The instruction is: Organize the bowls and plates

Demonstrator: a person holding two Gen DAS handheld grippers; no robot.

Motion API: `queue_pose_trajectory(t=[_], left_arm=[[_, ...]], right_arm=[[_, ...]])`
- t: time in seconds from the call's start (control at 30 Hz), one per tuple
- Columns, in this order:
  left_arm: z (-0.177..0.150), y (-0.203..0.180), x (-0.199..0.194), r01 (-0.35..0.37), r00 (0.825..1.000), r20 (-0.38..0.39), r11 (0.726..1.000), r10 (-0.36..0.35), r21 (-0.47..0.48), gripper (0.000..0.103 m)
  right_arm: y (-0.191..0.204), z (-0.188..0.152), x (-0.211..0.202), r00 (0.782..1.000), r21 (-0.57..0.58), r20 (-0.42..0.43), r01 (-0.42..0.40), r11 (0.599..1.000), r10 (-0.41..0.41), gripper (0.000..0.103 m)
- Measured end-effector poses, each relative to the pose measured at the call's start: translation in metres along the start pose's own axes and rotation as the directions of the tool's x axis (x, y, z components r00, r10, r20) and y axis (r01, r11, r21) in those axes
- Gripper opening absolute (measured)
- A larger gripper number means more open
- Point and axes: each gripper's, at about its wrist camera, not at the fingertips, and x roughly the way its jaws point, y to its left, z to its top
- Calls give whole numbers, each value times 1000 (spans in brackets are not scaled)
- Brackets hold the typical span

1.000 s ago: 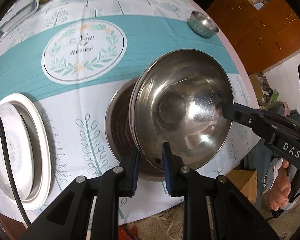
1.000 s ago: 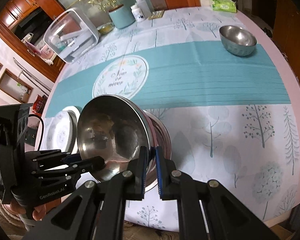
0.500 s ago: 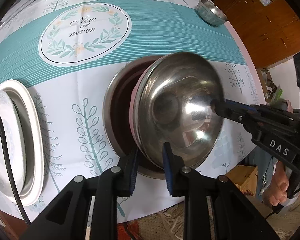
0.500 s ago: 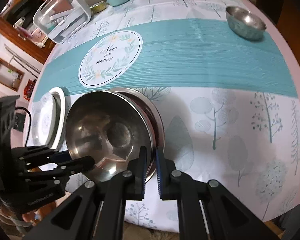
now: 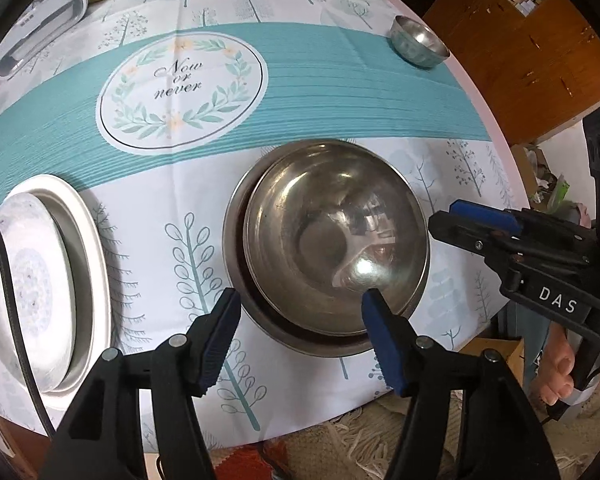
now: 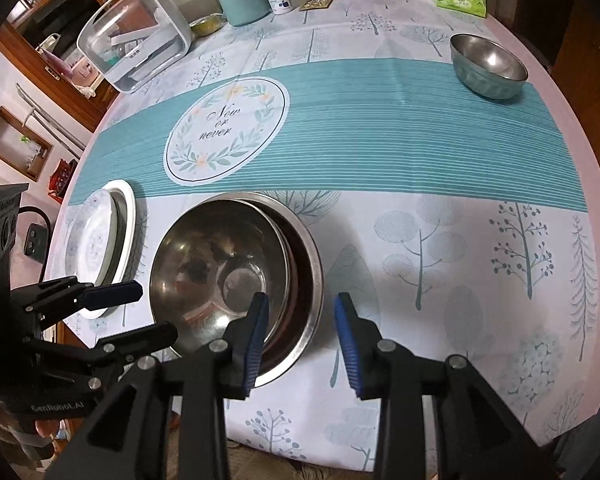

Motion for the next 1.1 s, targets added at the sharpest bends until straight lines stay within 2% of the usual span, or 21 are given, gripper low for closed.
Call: queue_pose_trajectory(t=[0.2,0.27,0.33,0.4,0.47,0.57,0.63,0.8,0.87,0.97,1.0,1.03,1.1], left_arm=[[-1,-2,-20,-1,999,52,1000,0,23,62],[-1,-5,-29,-5,997,78,999,3,34,62],[2,-11,-38,-9,993,114,999,3,50,62],[4,-17,-46,-25,988,156,997,14,68,64],[8,-24,-55,-44,978,205,995,26,86,68],[15,-31,-65,-76,962,267,992,46,102,69],[21,-34,-69,-81,955,292,991,48,103,69],[32,-43,-79,-116,933,352,987,72,107,69],[38,-45,-80,-108,934,350,989,67,99,69],[48,-50,-79,-98,936,345,991,62,90,69],[53,-53,-79,-96,937,345,991,59,92,69],[55,-55,-79,-95,937,345,991,57,93,69],[63,-61,-79,-90,938,344,991,52,96,69]], right_arm=[[-5,-6,-22,998,-7,54,17,1000,-17,35],[-10,-8,-38,992,5,120,40,999,-40,35],[-15,-9,-59,972,18,217,87,996,-89,35],[-21,-11,-78,938,42,321,121,992,-128,35],[-28,-14,-93,885,74,423,180,981,-194,35],[-41,-13,-104,800,121,512,292,949,-312,35],[-54,-13,-109,751,157,542,351,923,-378,35],[-95,-21,-126,683,220,561,420,880,-467,35],[-114,-26,-139,633,249,571,474,844,-524,35],[-144,-32,-156,536,300,566,574,762,-626,35],[-155,-33,-161,518,317,553,593,740,-652,35],[-171,-32,-169,515,340,532,597,726,-673,35],[-197,-32,-183,530,385,494,578,720,-690,35]])
